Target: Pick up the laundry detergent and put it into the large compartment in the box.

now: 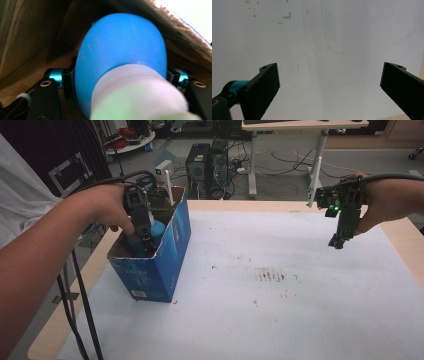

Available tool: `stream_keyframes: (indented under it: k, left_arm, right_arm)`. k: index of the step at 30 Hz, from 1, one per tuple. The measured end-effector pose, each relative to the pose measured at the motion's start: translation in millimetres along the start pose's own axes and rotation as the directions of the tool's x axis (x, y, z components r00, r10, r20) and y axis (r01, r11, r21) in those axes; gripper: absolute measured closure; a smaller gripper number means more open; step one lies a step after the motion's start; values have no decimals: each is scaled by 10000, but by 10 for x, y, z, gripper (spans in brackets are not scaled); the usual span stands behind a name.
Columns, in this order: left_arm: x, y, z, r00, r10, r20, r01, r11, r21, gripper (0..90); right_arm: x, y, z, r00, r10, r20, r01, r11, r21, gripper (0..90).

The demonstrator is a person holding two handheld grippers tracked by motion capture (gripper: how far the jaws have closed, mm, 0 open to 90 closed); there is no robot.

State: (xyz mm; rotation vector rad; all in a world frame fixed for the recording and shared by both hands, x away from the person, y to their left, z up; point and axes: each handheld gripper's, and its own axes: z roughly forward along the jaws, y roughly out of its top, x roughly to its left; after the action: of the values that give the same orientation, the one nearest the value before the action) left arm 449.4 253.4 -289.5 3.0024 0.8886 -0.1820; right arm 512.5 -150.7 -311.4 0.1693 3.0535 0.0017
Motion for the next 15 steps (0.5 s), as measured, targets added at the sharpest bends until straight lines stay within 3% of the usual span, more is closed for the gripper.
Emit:
stream_keyframes:
  k: [10, 15]
  left_arm:
    - [-12, 22, -93, 10000, 9, -72, -9, 9999, 105, 274]
    - [-2, -1, -183, 9997, -205, -157, 205, 9998, -23, 262]
  right_arm:
    - [-11, -7, 8, 10000, -16, -6, 16, 10000, 1, 15]
    - [-20, -5, 1, 10000, -2, -1, 2, 10000, -96, 15]
